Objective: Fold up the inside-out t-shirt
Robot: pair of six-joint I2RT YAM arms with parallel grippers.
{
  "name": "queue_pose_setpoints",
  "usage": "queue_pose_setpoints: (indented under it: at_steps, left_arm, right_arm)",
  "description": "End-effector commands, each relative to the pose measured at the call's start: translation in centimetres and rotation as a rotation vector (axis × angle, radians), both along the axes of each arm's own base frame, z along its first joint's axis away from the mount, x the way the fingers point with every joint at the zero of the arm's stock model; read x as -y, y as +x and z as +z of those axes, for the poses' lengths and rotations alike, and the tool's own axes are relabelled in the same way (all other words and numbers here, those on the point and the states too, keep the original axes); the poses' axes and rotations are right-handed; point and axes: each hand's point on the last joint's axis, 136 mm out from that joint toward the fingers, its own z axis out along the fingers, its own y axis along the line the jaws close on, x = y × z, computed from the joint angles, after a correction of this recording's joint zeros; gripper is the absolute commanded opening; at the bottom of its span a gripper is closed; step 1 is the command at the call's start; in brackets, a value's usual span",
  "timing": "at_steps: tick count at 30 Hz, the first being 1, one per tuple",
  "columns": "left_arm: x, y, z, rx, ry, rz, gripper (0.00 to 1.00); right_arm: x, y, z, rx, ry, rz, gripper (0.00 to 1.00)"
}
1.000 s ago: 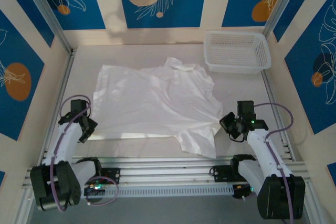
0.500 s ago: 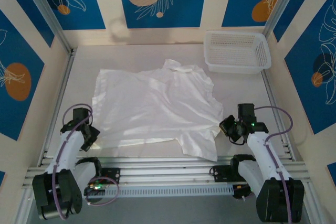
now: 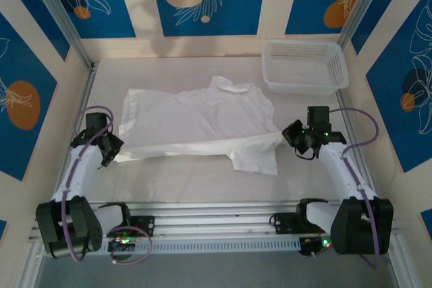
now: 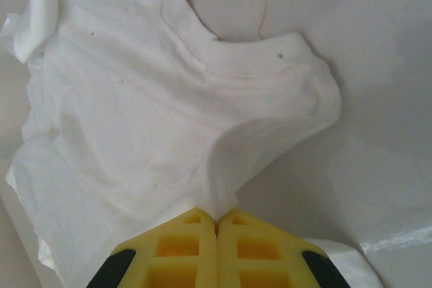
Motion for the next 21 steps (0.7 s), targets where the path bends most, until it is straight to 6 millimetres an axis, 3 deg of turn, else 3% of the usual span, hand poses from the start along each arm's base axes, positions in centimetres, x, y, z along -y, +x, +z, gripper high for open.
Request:
queue_pose_setpoints:
  at_steps: [1,13,21]
  left_arm:
    - [-1.4,0.7,0.4,0.002,0.05,0.027,0.0]
    - [-0.9,4.4,-0.5,0.049,0.007,-0.067,0.0]
    - [-0.7,6.5,-0.9,0.049,-0.017,-0.114,0.0]
  right_arm:
    - [0.0,1.5,0.5,0.032,-0.013,0.006,0.0]
    - [0.4,4.2,0.3,0.034,-0.035,-0.002,0.0]
    - [0.7,5.7,-2.2,-0.014,-0.052,-0.003,0.0]
